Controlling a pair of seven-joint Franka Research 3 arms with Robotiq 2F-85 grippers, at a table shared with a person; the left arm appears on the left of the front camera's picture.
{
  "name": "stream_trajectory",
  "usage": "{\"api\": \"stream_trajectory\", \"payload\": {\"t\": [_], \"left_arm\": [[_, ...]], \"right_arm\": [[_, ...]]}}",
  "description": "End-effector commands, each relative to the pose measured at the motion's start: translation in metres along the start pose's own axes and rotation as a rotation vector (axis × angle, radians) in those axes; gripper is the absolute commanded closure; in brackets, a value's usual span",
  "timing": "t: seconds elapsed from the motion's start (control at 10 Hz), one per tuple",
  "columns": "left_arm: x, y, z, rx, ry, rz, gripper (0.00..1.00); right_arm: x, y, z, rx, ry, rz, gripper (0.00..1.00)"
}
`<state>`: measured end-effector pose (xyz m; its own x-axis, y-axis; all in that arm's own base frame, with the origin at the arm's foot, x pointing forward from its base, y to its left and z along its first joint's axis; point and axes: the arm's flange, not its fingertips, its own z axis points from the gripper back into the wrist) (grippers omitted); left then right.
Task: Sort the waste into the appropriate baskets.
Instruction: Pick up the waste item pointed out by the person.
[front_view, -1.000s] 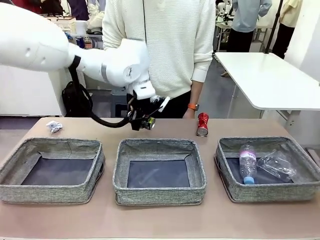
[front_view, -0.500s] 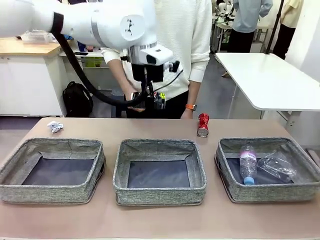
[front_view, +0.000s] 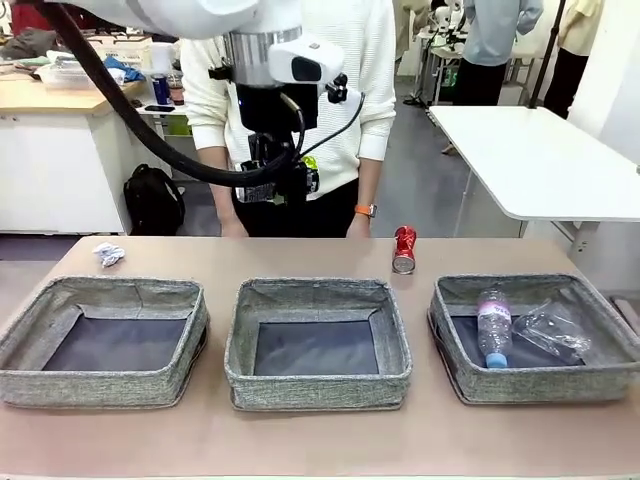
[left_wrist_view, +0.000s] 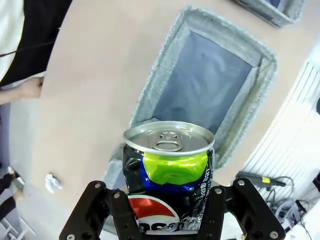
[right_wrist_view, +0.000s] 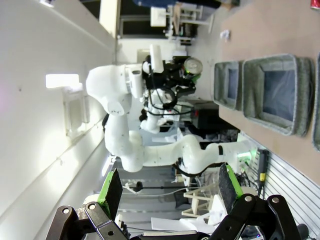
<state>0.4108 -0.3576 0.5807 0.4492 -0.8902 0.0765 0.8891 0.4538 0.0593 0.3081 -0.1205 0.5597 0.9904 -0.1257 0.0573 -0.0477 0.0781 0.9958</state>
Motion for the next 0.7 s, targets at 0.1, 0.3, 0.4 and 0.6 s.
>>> {"api": "stream_trajectory", "payload": {"t": [0.1,0.3,0.4,0.6], "left_arm": [[0.013,0.021,-0.017,0.003,0.017,-0.040,1.00],[-0.003,0.026,-0.026,-0.066,0.059,0.137,1.00],[0.001,0.020,-0.013,-0.053,0.059,0.315,1.00],[0.014,-0.003,0.031,0.013,0.026,0.524,1.00]], "right_arm": [[-0.002,-0.001,0.001,-0.006,0.012,0.014,0.00],[-0.002,-0.001,0.001,-0.006,0.012,0.014,0.00],[-0.002,-0.001,0.001,-0.006,0.012,0.014,0.00],[-0.002,-0.001,0.001,-0.006,0.012,0.014,0.00]]}}
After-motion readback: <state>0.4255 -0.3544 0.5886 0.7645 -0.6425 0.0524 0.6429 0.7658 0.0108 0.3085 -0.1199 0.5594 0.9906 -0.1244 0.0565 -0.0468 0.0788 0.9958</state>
